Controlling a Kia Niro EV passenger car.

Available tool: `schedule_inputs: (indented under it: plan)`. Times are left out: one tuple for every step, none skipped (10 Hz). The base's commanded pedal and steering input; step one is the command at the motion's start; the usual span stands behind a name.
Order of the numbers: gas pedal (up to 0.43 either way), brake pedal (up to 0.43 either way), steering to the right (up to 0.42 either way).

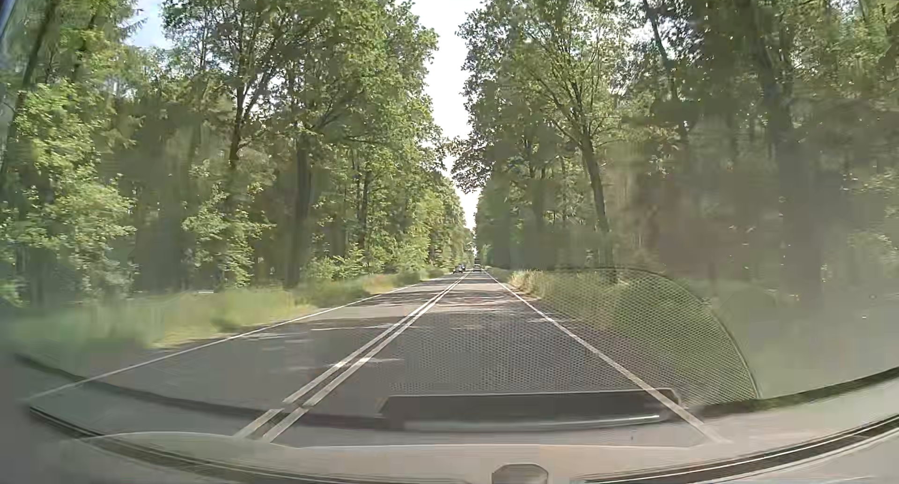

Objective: Follow the waypoints while adhering to traffic rules and regulations

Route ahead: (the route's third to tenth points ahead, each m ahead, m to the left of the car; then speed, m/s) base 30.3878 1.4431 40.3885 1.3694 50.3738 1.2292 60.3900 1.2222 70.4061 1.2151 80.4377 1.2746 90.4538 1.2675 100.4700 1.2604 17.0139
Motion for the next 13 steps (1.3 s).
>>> schedule_inputs:
  plan:
    - [0.087, 0.037, -0.002]
    - [0.087, 0.03, -0.002]
    - [0.087, 0.037, -0.001]
    - [0.087, 0.03, -0.001]
    - [0.087, 0.03, -0.002]
    - [0.087, 0.037, -0.001]
    - [0.087, 0.03, -0.001]
    - [0.087, 0.037, -0.001]
    - [0.087, 0.037, -0.001]
    - [0.087, 0.03, -0.001]
    - [0.087, 0.037, -0.001]
    - [0.087, 0.037, -0.001]
    - [0.098, 0.037, -0.001]
